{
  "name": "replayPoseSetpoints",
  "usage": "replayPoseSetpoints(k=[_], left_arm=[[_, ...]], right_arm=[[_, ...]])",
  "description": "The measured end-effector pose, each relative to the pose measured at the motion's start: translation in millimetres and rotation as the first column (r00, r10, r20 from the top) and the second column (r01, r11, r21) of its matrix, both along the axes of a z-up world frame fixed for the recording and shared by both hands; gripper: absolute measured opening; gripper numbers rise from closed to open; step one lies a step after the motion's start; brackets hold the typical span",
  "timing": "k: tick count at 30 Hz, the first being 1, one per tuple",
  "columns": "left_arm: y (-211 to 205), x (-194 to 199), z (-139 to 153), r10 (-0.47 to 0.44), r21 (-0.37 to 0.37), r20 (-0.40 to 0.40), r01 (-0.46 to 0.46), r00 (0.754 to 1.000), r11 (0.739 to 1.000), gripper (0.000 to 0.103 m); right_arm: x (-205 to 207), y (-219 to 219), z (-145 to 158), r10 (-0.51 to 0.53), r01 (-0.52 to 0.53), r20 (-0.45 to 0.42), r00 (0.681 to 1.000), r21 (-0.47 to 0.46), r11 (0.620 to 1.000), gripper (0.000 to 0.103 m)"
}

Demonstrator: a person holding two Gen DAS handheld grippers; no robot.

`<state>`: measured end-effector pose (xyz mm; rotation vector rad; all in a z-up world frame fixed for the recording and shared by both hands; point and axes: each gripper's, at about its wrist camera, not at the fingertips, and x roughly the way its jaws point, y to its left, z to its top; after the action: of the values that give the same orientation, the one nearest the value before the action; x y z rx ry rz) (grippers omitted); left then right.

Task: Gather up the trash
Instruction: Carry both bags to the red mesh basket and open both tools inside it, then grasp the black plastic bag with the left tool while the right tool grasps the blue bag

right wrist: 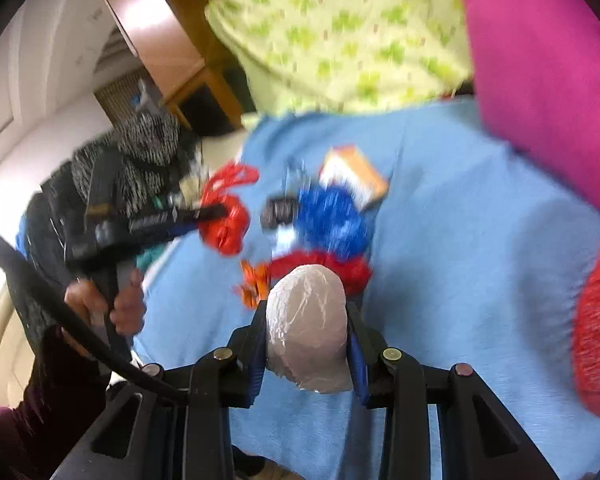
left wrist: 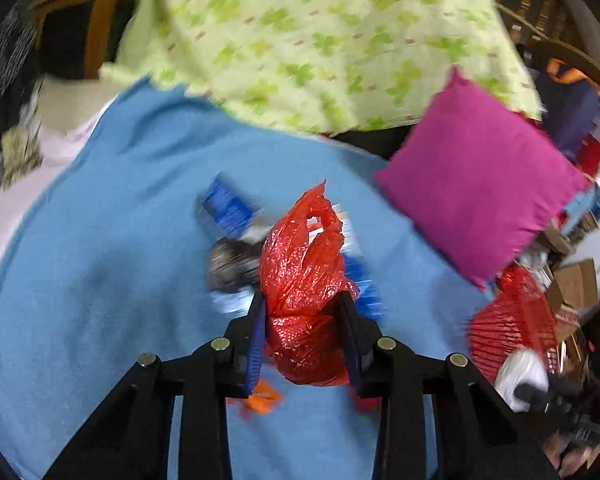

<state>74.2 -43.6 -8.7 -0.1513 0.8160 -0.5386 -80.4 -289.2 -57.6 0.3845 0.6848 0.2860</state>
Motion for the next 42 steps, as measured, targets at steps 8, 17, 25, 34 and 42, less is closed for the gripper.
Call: replayPoseSetpoints(k=[8,17,25,34,42], left_arm=[[-139,-67,78,-0.335,-0.027,0.134,0.341,0.933,0.940,0.036],[-294,-89,58,-0.531,0.020,0.046,0.530,0.846,0.847,0.037],[-320,-86,29,-0.547,0.019,-0.026,0.547,0.837,0.837,0.052],[-220,-68,51,-0.417,-0.011,0.094,0.420,0.904,0.908,0.056],[-23,-23,50,0.088,0.091,0.218,-0.110,0.972,0.990,0.065]], right_arm=[[-83,-114,75,-0.268,0.272,0.089,0.959,-0.035,0.962,0.037],[-110,-210,61,-0.477,0.477,-0.016,0.879,0.007,0.879,0.039],[-106,-242,27,-0.525,0.527,-0.055,0.850,0.073,0.846,0.057],[-94,-213,59,-0.484,0.483,0.066,0.872,0.036,0.875,0.057],[-38,-127,91,-0.288,0.292,0.144,0.947,-0.006,0.956,0.057]])
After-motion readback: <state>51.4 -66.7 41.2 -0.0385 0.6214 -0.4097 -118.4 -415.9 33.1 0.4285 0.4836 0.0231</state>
